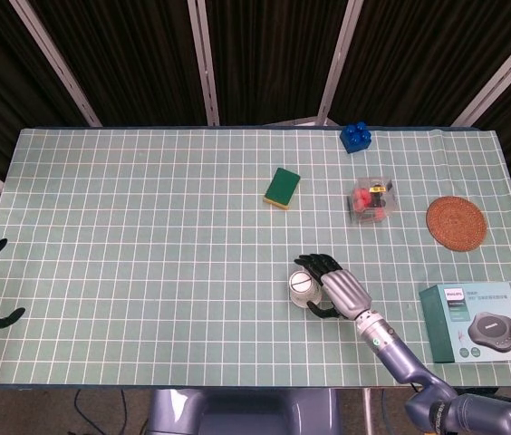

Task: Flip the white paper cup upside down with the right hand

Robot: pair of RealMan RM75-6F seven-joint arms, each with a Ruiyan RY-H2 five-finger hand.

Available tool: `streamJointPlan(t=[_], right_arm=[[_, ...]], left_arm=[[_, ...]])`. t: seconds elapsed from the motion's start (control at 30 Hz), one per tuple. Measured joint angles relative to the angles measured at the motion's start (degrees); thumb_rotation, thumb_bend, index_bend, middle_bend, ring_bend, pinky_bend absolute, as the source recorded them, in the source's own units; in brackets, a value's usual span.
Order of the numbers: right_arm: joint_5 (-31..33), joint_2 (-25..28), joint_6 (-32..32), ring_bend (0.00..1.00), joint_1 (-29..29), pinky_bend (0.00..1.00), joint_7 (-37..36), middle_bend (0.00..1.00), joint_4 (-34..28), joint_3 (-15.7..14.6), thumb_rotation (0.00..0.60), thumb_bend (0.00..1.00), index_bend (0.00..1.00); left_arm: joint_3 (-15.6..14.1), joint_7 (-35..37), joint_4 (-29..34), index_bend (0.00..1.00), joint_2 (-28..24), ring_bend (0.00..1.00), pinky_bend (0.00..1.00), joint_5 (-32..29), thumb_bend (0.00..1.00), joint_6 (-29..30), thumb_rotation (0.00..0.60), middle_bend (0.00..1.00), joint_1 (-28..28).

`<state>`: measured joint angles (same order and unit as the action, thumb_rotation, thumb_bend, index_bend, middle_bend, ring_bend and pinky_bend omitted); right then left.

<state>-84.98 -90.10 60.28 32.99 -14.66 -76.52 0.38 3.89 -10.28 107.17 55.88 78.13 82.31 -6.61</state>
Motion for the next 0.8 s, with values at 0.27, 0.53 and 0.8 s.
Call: streamJointPlan(t=[0.27,0.53,0.8], right_arm=[[-0.68,1.38,-0.3,0.0,-0.37,0.0,2.69,0.0,-2.68,-0.84,0.6,0.3,0.0],[-1.24,4.31,2.76,0.0,-1.18,0.0,5.5,0.0,-9.6,0.32,0.6,0.3,0.0],[-5.98,14.52,12.56,0.0,-4.89,0.0,8.43,0.0,-16.78,0.23,0.6,0.1,0.0]], left_arm=[[-0.31,-0.41,0.5,0.0,0.06,0.0,0.0,1.1,0.0,0.46,0.6,0.0,0.13],[-0.43,0.4,0.62,0.0,-0.33,0.0,0.0,2.04,0.0,1.19,0.6,0.0,0.47],[-0.66,0.62,0.38,0.0,-0.35,0.0,0.0,3.96,0.0,2.74,0.6,0.0,1.03]])
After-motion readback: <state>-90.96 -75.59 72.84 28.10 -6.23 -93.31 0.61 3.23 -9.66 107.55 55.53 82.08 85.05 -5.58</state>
